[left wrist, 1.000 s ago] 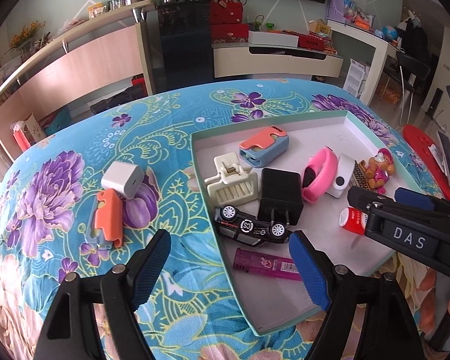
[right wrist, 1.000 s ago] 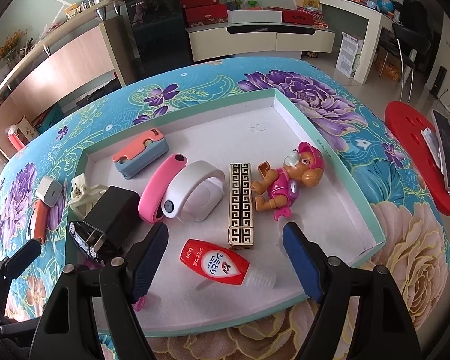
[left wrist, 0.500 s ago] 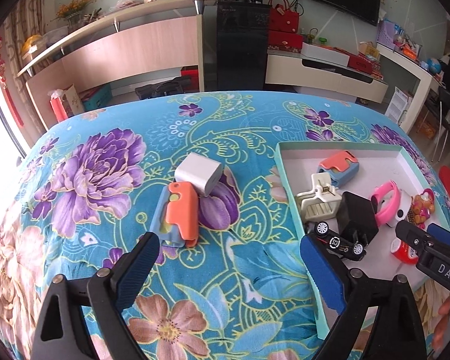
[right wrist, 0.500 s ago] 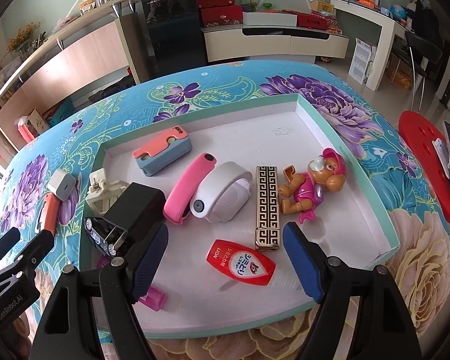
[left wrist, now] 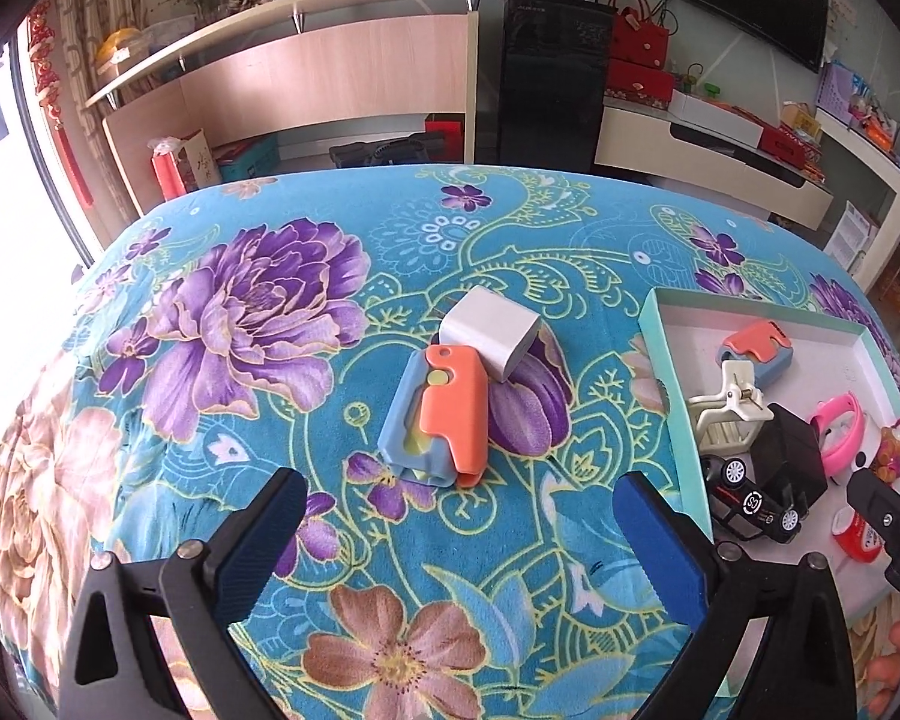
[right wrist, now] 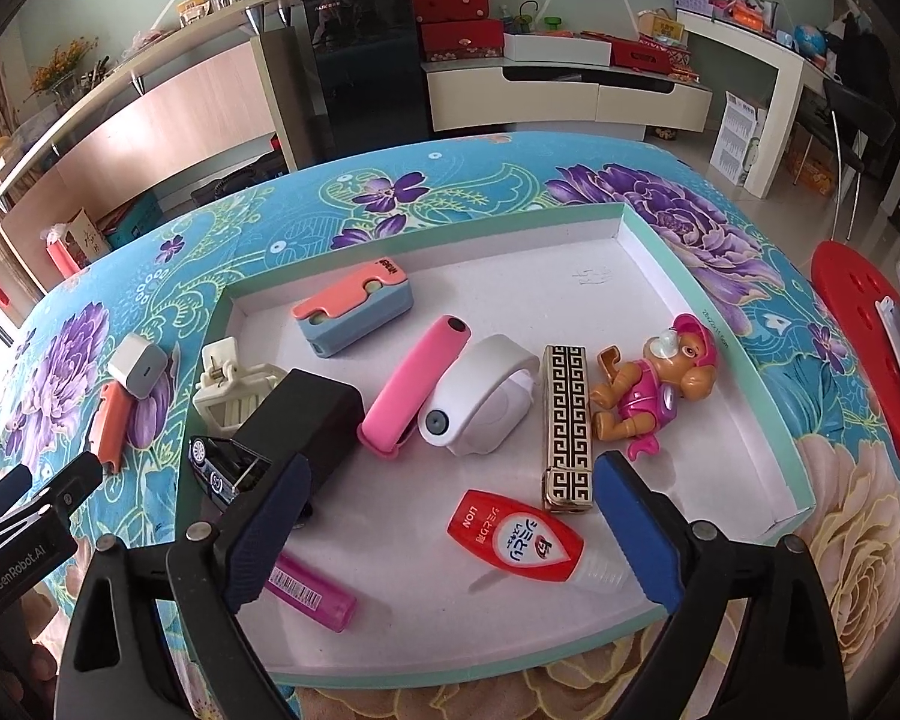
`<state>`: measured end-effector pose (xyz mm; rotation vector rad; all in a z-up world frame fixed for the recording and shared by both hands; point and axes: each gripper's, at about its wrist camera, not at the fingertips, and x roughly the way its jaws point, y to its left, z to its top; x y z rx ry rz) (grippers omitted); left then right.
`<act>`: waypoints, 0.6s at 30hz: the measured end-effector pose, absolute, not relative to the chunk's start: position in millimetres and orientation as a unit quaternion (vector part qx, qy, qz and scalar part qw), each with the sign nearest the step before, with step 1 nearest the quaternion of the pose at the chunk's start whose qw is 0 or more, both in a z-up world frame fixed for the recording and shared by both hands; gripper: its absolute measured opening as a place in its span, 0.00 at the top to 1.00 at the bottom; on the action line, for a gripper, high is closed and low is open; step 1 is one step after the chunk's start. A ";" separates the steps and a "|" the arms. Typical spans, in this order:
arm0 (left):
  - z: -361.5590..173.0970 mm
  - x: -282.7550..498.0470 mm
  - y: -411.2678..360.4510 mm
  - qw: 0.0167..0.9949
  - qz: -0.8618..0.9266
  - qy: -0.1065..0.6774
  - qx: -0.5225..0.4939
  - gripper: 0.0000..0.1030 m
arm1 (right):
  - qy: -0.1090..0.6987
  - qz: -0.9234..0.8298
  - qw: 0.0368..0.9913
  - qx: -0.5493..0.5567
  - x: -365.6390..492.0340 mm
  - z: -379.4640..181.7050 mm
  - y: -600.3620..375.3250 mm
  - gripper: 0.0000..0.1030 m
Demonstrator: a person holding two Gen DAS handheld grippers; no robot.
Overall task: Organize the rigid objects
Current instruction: 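Move both tools back over the white cube and orange-blue toy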
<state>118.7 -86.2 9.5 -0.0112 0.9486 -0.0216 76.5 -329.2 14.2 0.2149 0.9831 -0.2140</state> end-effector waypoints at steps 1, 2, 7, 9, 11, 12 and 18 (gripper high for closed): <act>9.2 119.0 -85.4 0.889 -0.010 0.457 -0.007 0.00 | 0.469 -0.103 0.871 0.102 76.5 14.6 -328.8 0.03; 8.9 119.3 -84.6 0.889 -0.009 0.458 -0.007 0.00 | 0.469 -0.103 0.871 0.100 76.8 14.6 -328.3 0.03; 9.0 120.0 -80.4 0.889 -0.002 0.457 -0.013 0.00 | 0.470 -0.100 0.872 0.094 78.2 13.8 -324.8 0.03; 9.5 120.5 -77.7 0.890 0.001 0.455 -0.017 0.00 | 0.466 -0.099 0.875 0.089 78.0 15.3 -322.6 0.03; 10.2 121.0 -73.9 0.891 0.006 0.453 -0.022 0.00 | 0.461 -0.098 0.878 0.085 78.0 17.3 -320.4 0.03; 10.7 121.4 -72.0 0.892 0.007 0.452 -0.025 0.00 | 0.459 -0.097 0.879 0.083 78.1 18.2 -319.1 0.03; 15.0 123.4 -58.2 0.897 0.020 0.439 -0.043 0.00 | 0.440 -0.086 0.890 0.075 77.7 27.0 -308.6 0.03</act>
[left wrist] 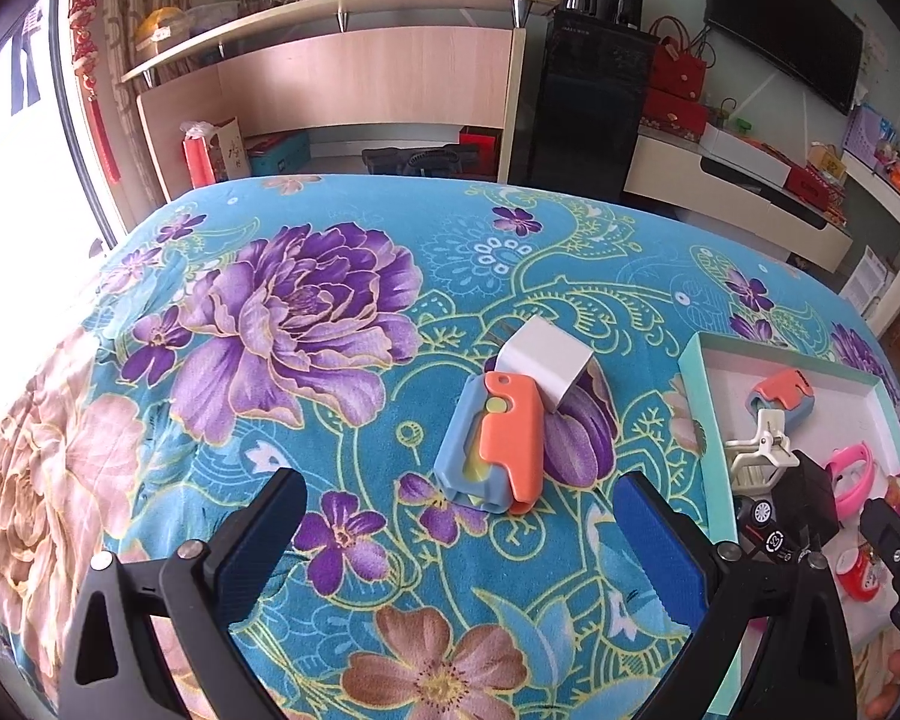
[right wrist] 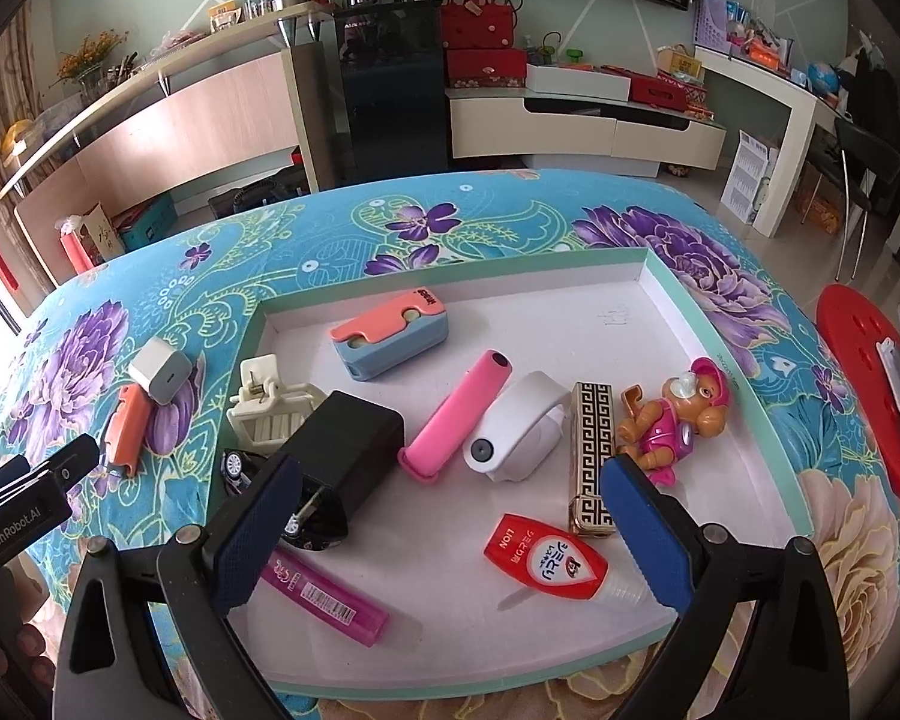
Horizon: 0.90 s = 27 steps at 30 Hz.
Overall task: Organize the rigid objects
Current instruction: 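Move both tools back over the white cube and orange-blue toy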
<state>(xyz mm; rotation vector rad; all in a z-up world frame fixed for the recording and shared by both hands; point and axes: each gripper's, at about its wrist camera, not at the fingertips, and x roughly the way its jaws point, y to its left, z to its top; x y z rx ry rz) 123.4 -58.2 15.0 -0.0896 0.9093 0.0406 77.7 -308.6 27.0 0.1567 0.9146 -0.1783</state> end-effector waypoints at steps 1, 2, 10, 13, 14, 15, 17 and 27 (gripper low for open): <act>15.7 123.7 -55.4 0.898 0.022 0.437 -0.046 0.00 | 0.437 -0.083 0.893 0.076 77.6 29.0 -306.3 0.03; 16.3 124.2 -52.6 0.899 0.024 0.434 -0.048 0.00 | 0.433 -0.081 0.895 0.075 77.7 31.1 -303.9 0.03; 6.7 135.1 -35.4 0.898 0.033 0.434 -0.059 0.00 | 0.415 -0.059 0.906 0.065 85.3 42.8 -279.0 0.03; 5.4 140.3 -32.0 0.900 0.036 0.431 -0.053 0.00 | 0.420 -0.054 0.904 0.057 93.1 44.1 -267.0 0.03; 4.9 142.3 -30.8 0.901 0.036 0.430 -0.053 0.00 | 0.418 -0.054 0.905 0.052 95.8 45.6 -262.5 0.03; 4.2 144.6 -29.2 0.901 0.035 0.430 -0.055 0.00 | 0.417 -0.051 0.906 0.048 98.9 47.3 -257.6 0.03; 2.7 149.3 -25.7 0.900 0.034 0.430 -0.062 0.00 | 0.416 -0.044 0.907 0.042 106.3 49.8 -248.2 0.03; -2.9 159.6 -11.9 0.901 0.035 0.426 -0.078 0.00 | 0.422 -0.019 0.906 0.009 134.5 45.0 -206.8 0.03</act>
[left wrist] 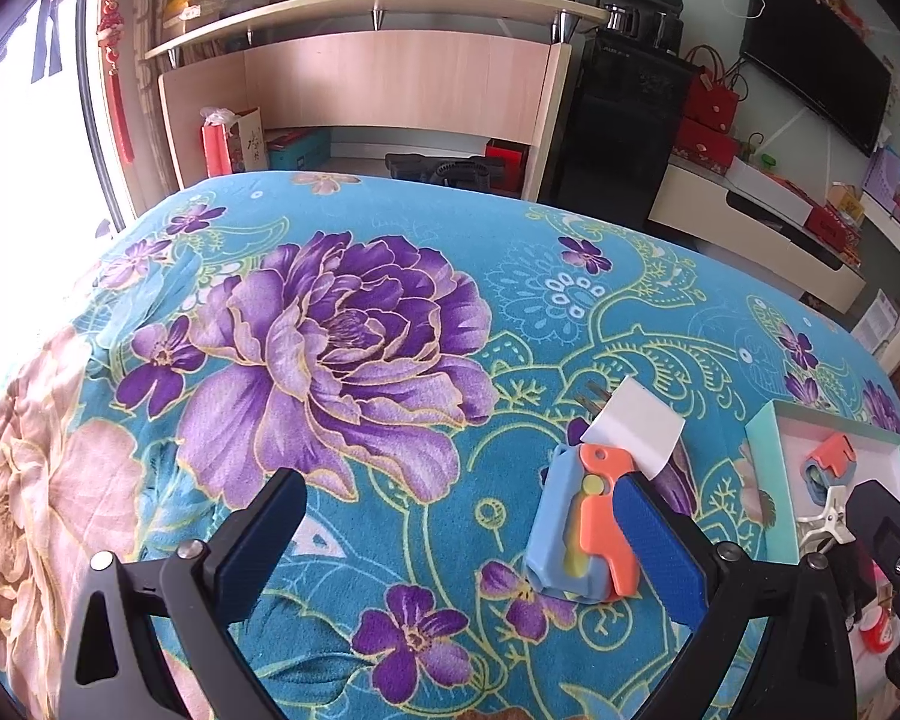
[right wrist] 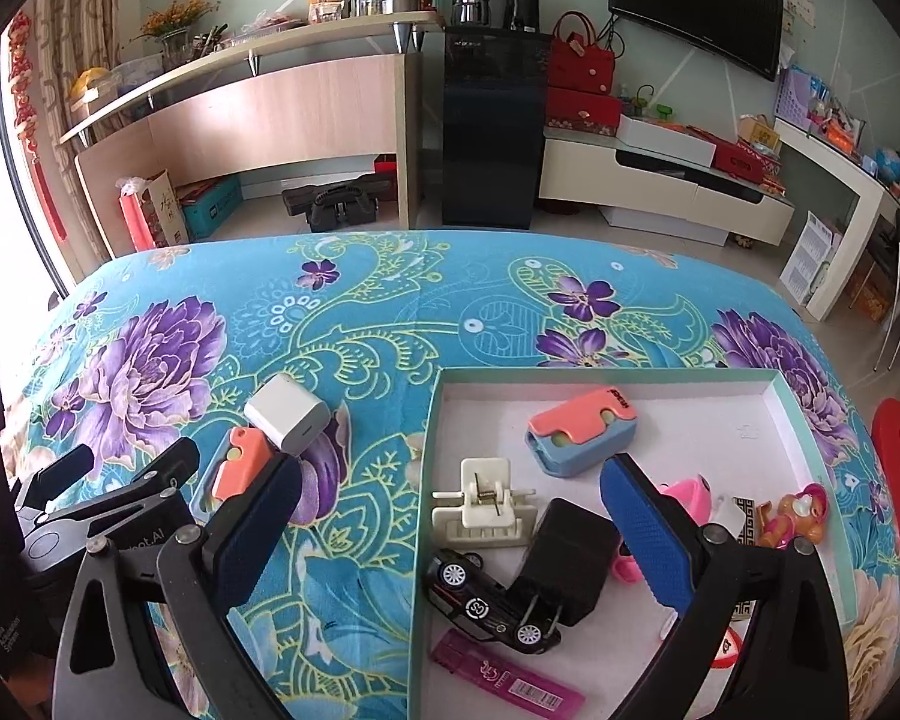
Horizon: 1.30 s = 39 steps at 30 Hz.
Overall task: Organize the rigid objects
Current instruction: 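Move both tools back over the white cube and orange-blue toy, then grasp the carrot knife toy with the left tool while the right tool grasps the white cube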
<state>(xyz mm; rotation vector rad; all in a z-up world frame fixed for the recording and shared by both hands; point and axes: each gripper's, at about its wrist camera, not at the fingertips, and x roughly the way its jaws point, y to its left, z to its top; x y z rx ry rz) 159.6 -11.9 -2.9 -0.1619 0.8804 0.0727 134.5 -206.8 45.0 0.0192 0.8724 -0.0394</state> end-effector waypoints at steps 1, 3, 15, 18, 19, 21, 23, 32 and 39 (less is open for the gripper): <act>-3.4 160.0 -10.1 0.901 0.038 0.425 -0.079 0.00 | 0.424 -0.018 0.906 0.008 136.8 43.7 -204.6 0.03; -3.6 160.1 -5.8 0.901 0.043 0.424 -0.084 0.00 | 0.424 -0.009 0.905 0.012 140.8 41.0 -200.9 0.03; -8.0 163.1 5.9 0.898 0.058 0.426 -0.096 0.00 | 0.427 -0.009 0.904 0.009 169.6 35.1 -187.1 0.03; -9.7 163.7 4.2 0.898 0.060 0.427 -0.091 0.00 | 0.427 -0.001 0.904 0.033 171.7 29.6 -193.8 0.03; -10.3 163.8 2.8 0.898 0.059 0.428 -0.088 0.00 | 0.428 0.001 0.903 0.041 173.1 27.5 -196.1 0.03; -11.7 164.5 -0.6 0.898 0.057 0.429 -0.081 0.00 | 0.427 0.000 0.903 0.052 174.4 25.9 -200.5 0.03; -13.4 165.3 -4.1 0.898 0.054 0.431 -0.075 0.00 | 0.419 -0.005 0.906 0.052 174.0 26.7 -203.1 0.03; -20.4 168.7 -25.4 0.894 0.016 0.445 -0.049 0.00 | 0.426 -0.018 0.902 0.075 173.1 23.0 -219.2 0.03; -25.4 171.6 -50.7 0.892 -0.005 0.452 -0.001 0.00 | 0.430 -0.022 0.900 0.068 173.2 21.5 -218.6 0.03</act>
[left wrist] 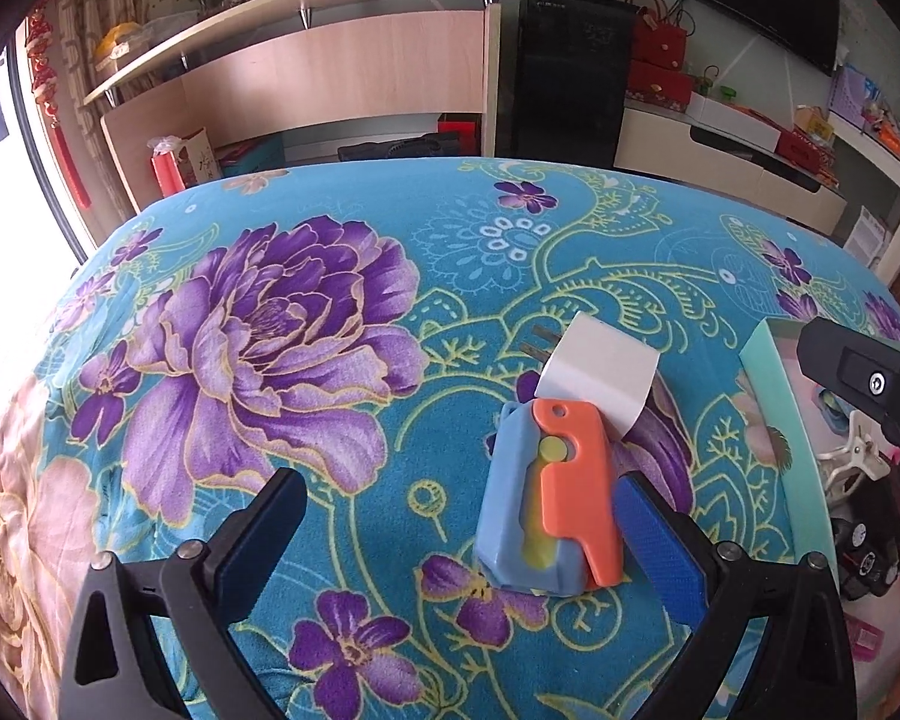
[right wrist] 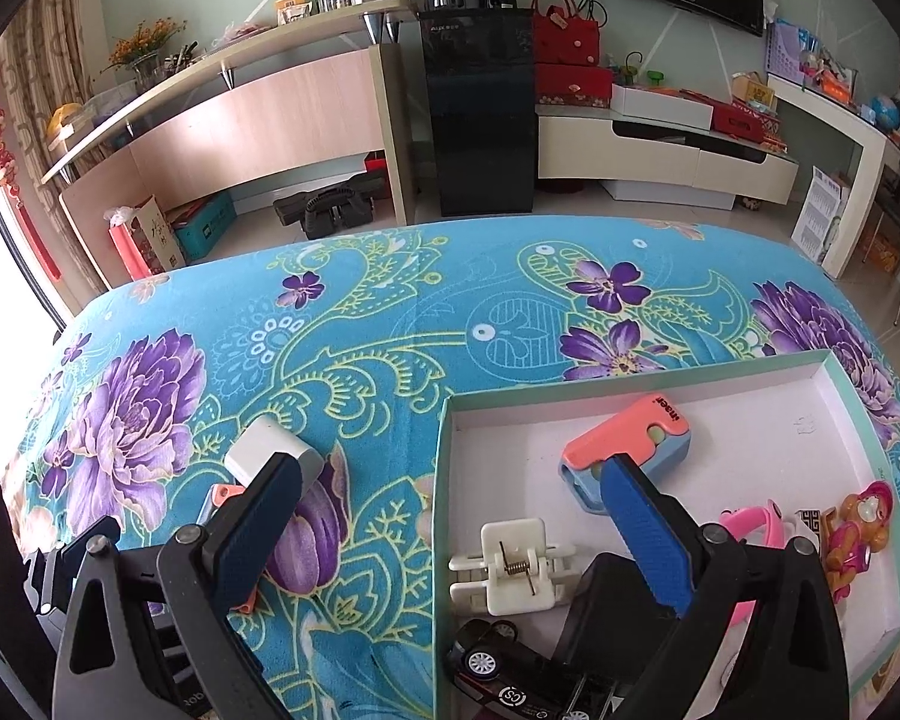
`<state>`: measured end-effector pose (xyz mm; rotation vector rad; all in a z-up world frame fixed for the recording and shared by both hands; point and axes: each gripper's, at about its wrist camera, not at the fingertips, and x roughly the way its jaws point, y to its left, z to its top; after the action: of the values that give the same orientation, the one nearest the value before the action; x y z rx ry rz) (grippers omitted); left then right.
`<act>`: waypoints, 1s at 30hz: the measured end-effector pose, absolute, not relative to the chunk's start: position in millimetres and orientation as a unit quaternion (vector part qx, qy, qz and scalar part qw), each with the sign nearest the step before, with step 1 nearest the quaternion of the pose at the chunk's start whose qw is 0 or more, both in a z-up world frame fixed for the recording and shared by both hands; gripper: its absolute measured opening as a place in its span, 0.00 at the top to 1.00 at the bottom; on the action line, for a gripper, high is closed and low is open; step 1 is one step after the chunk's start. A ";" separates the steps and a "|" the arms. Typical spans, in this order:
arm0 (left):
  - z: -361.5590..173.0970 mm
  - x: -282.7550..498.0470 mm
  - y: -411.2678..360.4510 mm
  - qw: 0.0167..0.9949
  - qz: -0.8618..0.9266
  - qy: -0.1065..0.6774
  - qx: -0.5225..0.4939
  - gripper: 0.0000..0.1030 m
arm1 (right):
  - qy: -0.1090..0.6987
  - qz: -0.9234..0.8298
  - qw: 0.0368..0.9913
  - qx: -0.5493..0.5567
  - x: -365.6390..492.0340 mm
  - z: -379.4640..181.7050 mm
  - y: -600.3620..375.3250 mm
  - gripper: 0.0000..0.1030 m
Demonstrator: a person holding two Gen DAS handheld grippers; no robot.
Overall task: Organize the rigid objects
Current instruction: 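Grasp the carrot knife toy with the left tool while the right tool grasps the white cube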
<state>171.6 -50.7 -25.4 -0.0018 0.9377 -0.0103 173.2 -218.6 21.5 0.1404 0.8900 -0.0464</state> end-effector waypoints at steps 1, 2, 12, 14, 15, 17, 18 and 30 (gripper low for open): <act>-26.8 172.7 -51.5 0.891 -0.004 0.454 -0.001 0.00 | 0.432 -0.022 0.899 0.067 173.2 21.1 -218.4 0.03; -28.0 173.4 -51.8 0.891 -0.006 0.454 -0.002 0.00 | 0.432 -0.022 0.899 0.067 173.2 20.8 -218.1 0.03; -31.8 174.9 -56.3 0.888 -0.004 0.460 0.016 0.12 | 0.436 -0.026 0.897 0.063 173.3 18.9 -216.2 0.03; -31.7 175.7 -51.0 0.886 -0.004 0.463 0.004 0.17 | 0.437 -0.025 0.897 0.063 173.2 18.5 -215.9 0.03; -31.6 175.7 -49.0 0.886 -0.005 0.464 0.001 0.20 | 0.437 -0.024 0.897 0.062 173.2 18.3 -215.3 0.03; -31.4 175.5 -46.0 0.885 -0.006 0.466 -0.004 0.24 | 0.437 -0.024 0.897 0.058 173.2 18.1 -213.2 0.03; -31.0 174.9 -44.8 0.885 -0.008 0.466 -0.008 0.28 | 0.437 -0.023 0.897 0.055 173.2 18.1 -211.9 0.03; -23.6 171.5 -6.6 0.882 0.018 0.467 -0.062 0.51 | 0.428 -0.009 0.903 0.025 169.8 20.4 -195.3 0.03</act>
<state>171.5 -6.6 -23.6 -0.1300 0.9724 0.0367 169.8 -195.3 20.4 0.0525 0.8850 -0.0176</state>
